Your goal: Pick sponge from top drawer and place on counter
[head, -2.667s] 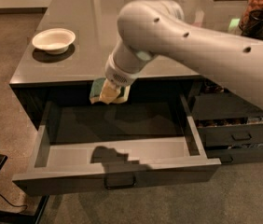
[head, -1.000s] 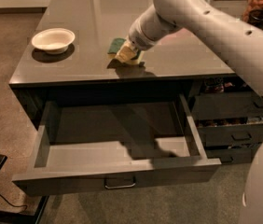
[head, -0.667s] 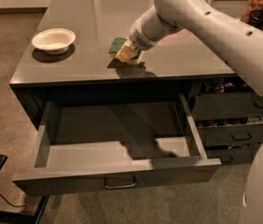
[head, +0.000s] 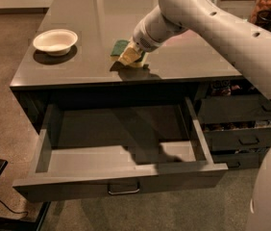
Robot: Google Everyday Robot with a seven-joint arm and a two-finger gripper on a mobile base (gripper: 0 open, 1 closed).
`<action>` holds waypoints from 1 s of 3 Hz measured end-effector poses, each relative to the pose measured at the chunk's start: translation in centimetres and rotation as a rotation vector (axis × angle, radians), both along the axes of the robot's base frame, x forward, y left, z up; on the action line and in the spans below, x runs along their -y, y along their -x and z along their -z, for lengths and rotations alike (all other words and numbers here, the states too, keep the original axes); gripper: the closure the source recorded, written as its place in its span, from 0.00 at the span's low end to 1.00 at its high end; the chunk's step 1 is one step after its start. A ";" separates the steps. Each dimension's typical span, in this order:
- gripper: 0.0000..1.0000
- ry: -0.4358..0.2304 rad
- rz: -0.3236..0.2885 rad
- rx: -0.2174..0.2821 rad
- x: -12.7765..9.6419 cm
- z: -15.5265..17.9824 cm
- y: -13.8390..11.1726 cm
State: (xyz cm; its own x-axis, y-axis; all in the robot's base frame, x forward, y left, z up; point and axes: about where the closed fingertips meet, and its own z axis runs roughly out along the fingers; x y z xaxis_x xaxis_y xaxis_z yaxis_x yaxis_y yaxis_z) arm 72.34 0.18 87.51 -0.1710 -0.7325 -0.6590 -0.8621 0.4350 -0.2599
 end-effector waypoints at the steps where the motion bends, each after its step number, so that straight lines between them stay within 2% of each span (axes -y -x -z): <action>1: 0.11 0.000 0.000 0.000 0.0 0.0 0.0; 2: 0.00 0.000 -0.001 -0.001 -0.1 0.1 0.0; 3: 0.00 0.000 -0.001 -0.001 -0.1 0.1 0.0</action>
Offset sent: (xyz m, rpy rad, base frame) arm 0.0000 0.0000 0.0000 0.0000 0.0000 0.0000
